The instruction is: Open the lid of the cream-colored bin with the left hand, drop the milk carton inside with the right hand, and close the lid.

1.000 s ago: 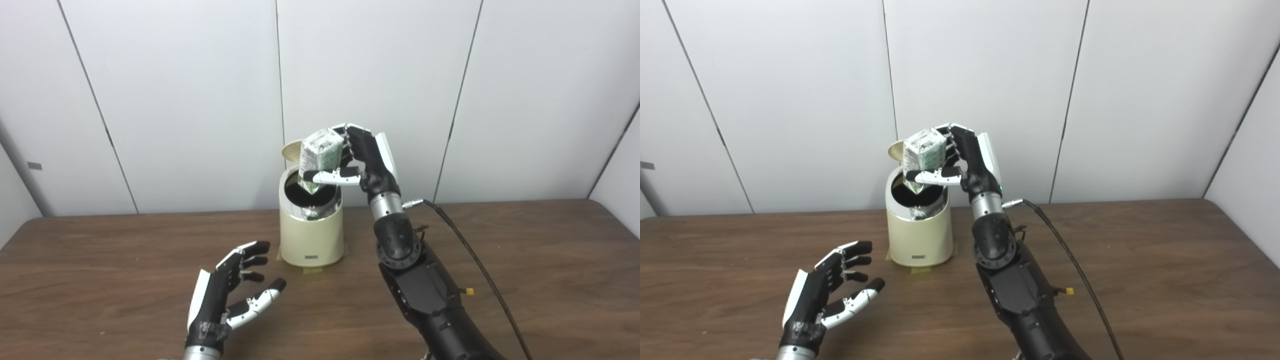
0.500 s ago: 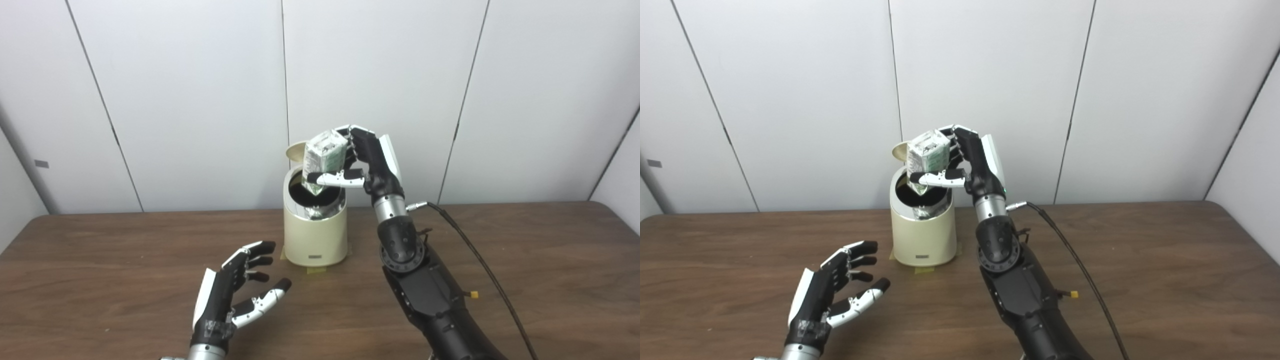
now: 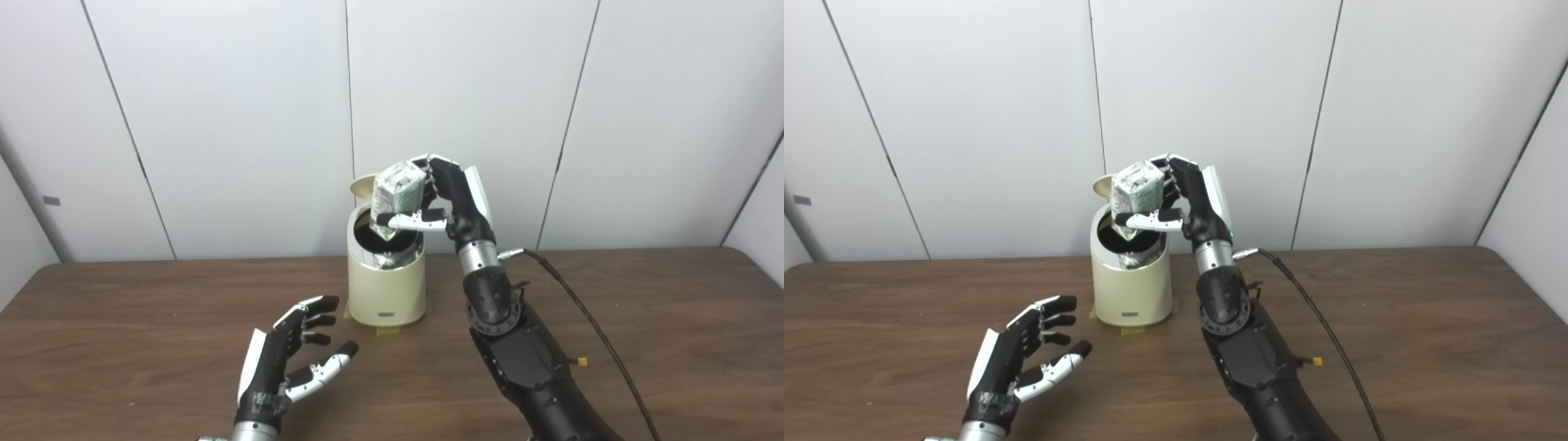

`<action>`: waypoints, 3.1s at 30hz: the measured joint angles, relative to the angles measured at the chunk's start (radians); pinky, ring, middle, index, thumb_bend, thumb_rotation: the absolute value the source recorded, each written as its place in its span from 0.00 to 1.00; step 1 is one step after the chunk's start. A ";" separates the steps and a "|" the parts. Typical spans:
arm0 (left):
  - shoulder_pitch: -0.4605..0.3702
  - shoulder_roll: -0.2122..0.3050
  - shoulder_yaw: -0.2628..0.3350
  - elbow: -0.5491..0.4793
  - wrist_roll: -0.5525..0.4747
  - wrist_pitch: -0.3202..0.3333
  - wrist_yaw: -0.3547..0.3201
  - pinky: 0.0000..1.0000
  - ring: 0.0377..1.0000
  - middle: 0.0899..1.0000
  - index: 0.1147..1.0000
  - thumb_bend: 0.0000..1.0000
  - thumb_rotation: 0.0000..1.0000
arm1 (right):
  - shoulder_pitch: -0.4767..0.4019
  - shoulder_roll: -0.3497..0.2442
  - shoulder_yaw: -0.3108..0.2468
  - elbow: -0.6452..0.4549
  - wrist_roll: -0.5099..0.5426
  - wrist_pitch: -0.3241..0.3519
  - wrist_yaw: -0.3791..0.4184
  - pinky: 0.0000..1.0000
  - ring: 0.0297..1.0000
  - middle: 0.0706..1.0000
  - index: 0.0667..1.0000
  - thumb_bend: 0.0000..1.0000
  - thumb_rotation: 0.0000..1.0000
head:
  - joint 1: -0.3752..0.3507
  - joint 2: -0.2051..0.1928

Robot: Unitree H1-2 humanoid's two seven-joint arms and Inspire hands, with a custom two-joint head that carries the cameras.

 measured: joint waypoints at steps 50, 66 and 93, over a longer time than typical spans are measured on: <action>-0.001 0.000 -0.003 0.000 -0.002 0.000 0.003 0.64 0.73 0.75 0.71 0.63 0.16 | -0.002 -0.031 0.034 -0.002 -0.025 0.028 0.063 0.35 0.35 0.61 0.69 0.87 0.07 | 0.000 0.005; -0.001 0.001 -0.001 0.000 -0.003 0.000 0.002 0.63 0.72 0.75 0.71 0.62 0.14 | 0.000 -0.030 0.036 0.004 -0.052 0.013 0.037 0.32 0.36 0.50 0.55 0.68 0.02 | -0.002 0.005; -0.002 0.007 0.004 0.005 -0.010 -0.001 0.001 0.62 0.73 0.75 0.71 0.62 0.13 | 0.014 -0.031 0.021 0.036 -0.098 -0.097 -0.036 0.27 0.38 0.47 0.48 0.52 0.00 | -0.006 -0.005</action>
